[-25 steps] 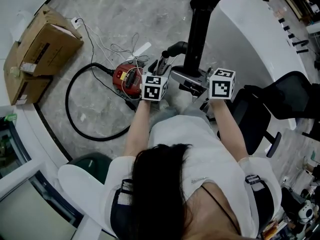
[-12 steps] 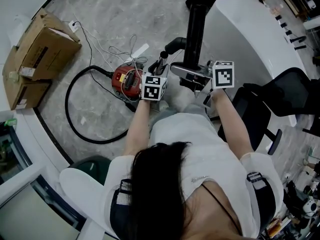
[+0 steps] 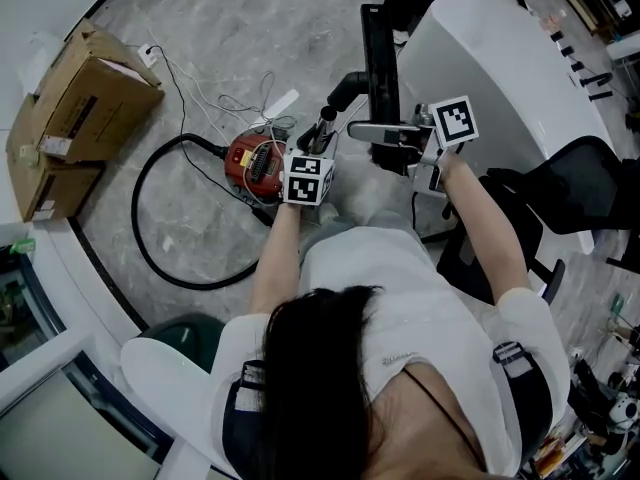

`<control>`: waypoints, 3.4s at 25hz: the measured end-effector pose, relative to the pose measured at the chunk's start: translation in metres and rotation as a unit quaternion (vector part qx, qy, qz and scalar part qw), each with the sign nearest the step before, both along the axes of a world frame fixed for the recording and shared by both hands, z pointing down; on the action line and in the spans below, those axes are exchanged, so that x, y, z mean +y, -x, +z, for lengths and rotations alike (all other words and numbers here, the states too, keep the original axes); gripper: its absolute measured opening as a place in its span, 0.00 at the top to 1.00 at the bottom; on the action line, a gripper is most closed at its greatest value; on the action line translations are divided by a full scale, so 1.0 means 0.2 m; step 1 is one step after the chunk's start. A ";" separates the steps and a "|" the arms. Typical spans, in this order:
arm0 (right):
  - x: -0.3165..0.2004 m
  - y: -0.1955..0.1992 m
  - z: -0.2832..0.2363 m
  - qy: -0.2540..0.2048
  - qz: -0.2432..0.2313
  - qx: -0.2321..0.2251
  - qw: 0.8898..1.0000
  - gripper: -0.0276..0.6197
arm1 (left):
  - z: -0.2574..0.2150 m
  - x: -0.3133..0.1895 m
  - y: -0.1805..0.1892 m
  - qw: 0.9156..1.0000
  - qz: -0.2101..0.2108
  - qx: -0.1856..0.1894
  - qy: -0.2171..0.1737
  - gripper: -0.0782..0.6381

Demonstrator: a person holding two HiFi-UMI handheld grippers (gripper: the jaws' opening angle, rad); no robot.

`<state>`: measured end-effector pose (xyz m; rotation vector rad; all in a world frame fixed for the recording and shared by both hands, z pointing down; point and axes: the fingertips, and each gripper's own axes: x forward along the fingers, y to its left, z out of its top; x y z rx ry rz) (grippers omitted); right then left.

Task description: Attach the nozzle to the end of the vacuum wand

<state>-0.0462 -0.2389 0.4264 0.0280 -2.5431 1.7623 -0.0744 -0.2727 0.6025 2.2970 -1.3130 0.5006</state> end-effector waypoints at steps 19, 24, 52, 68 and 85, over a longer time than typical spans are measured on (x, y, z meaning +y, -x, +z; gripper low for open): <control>0.06 0.08 0.04 0.030 -0.115 0.050 0.992 0.84 | 0.01 0.00 0.00 1.000 0.022 -0.019 0.001 0.66; 0.10 0.08 0.05 -0.022 -0.162 0.109 0.980 0.85 | 0.00 0.00 -0.01 0.999 0.028 -0.024 -0.006 0.67; 0.21 0.12 0.18 -0.195 -0.137 0.217 0.947 0.86 | 0.00 0.02 -0.02 0.995 0.089 -0.038 0.021 0.67; 0.22 0.15 0.15 -0.111 -0.117 0.151 0.975 0.85 | 0.02 0.03 0.00 0.990 0.124 -0.058 0.017 0.68; 0.21 0.13 0.13 -0.065 -0.164 0.181 0.967 0.85 | 0.02 0.03 -0.02 0.984 0.153 -0.094 -0.001 0.68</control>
